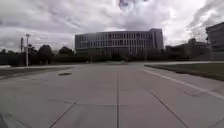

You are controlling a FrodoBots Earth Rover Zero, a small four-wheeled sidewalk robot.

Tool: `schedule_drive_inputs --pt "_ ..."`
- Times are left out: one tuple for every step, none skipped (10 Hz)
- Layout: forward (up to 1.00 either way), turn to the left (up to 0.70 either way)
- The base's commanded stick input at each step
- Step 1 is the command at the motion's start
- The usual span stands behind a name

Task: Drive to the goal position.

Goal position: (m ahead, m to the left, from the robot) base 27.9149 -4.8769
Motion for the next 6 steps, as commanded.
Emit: schedule_drive_inputs --pt "0.7 0.01" --pt "0.7 0.01" --pt "0.7 0.01" --pt "0.7 0.01" --pt "0.7 0.01" --pt "0.7 0.01"
